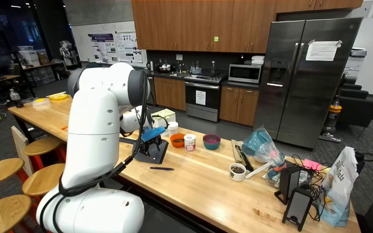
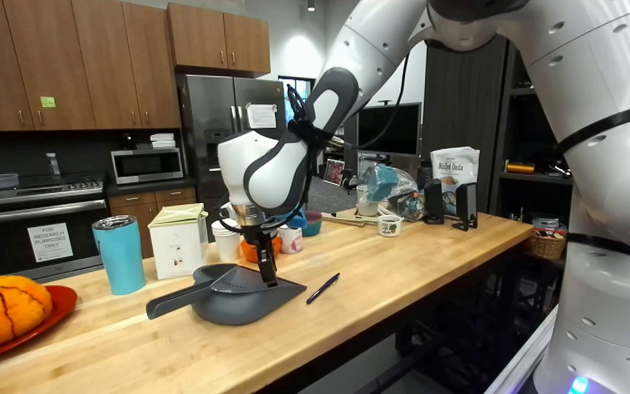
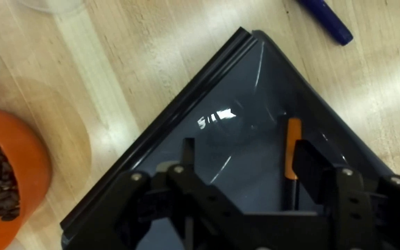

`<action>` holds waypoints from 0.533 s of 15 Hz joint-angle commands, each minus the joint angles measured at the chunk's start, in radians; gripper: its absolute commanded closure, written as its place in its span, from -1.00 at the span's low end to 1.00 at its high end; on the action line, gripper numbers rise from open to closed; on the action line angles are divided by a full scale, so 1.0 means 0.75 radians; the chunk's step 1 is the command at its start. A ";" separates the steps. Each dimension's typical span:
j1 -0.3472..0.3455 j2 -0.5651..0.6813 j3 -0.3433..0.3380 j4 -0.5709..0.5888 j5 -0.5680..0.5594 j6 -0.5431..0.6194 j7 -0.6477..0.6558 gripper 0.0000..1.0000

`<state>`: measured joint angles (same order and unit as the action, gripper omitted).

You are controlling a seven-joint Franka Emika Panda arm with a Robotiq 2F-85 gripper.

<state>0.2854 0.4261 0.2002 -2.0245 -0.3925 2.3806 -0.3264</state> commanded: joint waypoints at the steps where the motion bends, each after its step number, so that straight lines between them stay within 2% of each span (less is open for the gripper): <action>1: -0.006 -0.050 -0.011 -0.031 -0.022 -0.020 0.023 -1.00; 8: -0.040 -0.180 -0.051 -0.078 -0.019 -0.023 0.087 -1.00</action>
<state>0.2759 0.3793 0.1779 -2.0315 -0.3925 2.3775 -0.2932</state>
